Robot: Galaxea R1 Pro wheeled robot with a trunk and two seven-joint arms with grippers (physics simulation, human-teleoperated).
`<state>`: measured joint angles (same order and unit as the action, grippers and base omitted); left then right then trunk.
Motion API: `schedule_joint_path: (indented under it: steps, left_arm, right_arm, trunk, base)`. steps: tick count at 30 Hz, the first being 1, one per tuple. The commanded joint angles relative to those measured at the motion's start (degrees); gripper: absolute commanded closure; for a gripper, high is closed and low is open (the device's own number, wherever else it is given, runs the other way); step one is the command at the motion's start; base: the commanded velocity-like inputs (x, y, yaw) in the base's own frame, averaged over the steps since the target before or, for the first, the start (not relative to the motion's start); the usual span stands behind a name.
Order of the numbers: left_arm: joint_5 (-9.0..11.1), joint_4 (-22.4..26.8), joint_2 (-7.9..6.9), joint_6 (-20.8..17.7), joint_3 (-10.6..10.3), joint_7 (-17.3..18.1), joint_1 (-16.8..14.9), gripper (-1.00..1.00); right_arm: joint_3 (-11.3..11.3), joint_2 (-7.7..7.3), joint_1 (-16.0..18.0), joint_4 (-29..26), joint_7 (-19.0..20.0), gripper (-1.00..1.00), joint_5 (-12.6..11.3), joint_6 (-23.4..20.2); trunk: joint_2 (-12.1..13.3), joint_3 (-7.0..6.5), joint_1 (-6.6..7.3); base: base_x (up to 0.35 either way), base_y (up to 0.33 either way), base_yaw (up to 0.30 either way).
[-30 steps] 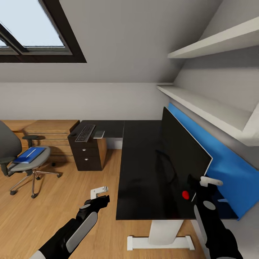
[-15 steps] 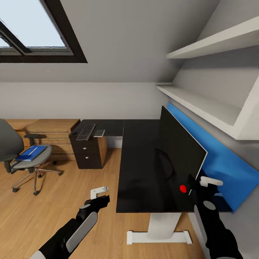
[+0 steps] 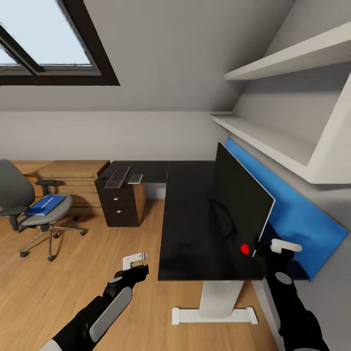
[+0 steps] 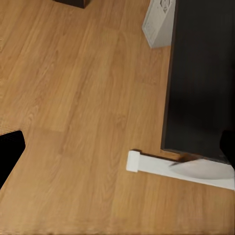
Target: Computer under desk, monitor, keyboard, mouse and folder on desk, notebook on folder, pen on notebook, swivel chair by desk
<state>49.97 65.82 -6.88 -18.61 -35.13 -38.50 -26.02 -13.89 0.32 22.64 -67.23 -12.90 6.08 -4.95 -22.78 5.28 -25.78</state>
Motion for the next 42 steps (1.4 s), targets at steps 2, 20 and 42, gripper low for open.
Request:
schedule_joint_path:
  steps: [2,20,42]
  left_arm:
    - [0.3,0.1,-0.06,-0.1,-0.1,-0.4,-0.1,-1.00]
    - [0.3,0.1,-0.09,-0.2,-0.1,-0.4,-0.1,-1.00]
    - [0.0,-7.5,-0.21,0.0,-0.4,-0.5,-0.1,-1.00]
  right_arm:
    - [0.0,0.05,0.1,-0.1,0.0,-1.00,0.6,-0.5]
    - [0.5,0.38,0.0,0.3,0.2,-1.00,0.4,-0.2]
    - [2.2,0.24,0.6,18.6,0.2,-1.00,0.6,3.9]
  trunk:
    - [-0.1,0.14,-0.01]
    - [-0.1,0.14,-0.01]
    - [-0.1,0.14,-0.01]
  base:
    - [-0.321,0.000,0.000]
    - [-0.334,0.000,0.000]
    - [-0.331,0.015,0.000]
